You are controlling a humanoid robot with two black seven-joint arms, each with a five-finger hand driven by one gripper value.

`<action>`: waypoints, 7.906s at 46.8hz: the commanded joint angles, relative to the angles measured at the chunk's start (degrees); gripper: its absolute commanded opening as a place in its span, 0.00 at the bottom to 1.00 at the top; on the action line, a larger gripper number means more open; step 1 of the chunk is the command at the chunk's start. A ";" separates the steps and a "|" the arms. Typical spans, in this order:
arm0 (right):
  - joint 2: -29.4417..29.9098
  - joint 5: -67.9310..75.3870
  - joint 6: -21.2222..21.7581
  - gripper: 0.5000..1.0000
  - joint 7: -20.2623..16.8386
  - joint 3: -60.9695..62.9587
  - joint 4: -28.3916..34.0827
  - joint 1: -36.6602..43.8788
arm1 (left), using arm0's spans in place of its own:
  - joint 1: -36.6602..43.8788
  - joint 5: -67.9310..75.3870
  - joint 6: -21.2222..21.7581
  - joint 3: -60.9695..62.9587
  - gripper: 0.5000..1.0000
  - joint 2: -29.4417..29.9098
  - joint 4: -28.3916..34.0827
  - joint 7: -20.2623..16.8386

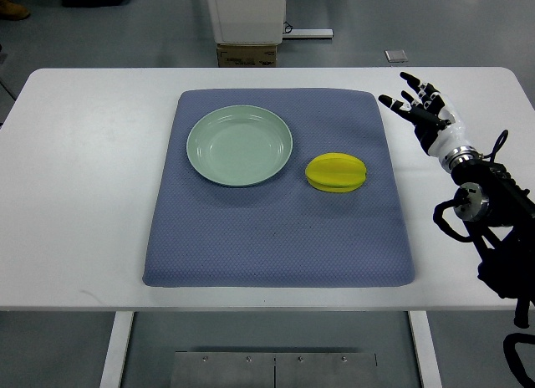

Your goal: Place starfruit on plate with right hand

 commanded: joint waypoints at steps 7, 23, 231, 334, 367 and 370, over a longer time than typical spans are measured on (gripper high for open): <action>-0.52 0.00 -0.04 1.00 0.01 -1.07 0.02 0.99 | 0.00 0.00 0.00 0.01 1.00 0.00 0.00 0.00; -3.60 -0.09 0.22 1.00 0.18 -5.29 2.13 1.87 | 0.00 0.00 0.00 0.01 1.00 0.00 0.00 0.00; -4.14 -17.76 6.02 0.00 5.46 -38.43 4.68 17.51 | 0.00 0.00 0.00 0.01 1.00 0.00 0.00 0.00; 5.27 -14.86 -3.30 1.00 -0.96 -49.68 -2.18 20.42 | 0.00 0.00 0.00 0.01 1.00 0.00 0.00 0.00; 5.27 -7.65 -5.75 1.00 1.68 -47.40 0.90 20.42 | 0.00 0.00 0.00 0.01 1.00 0.00 0.00 0.00; 5.27 -7.65 -6.11 1.00 1.33 -45.20 0.11 20.42 | 0.00 0.00 0.00 0.01 1.00 0.00 0.00 0.00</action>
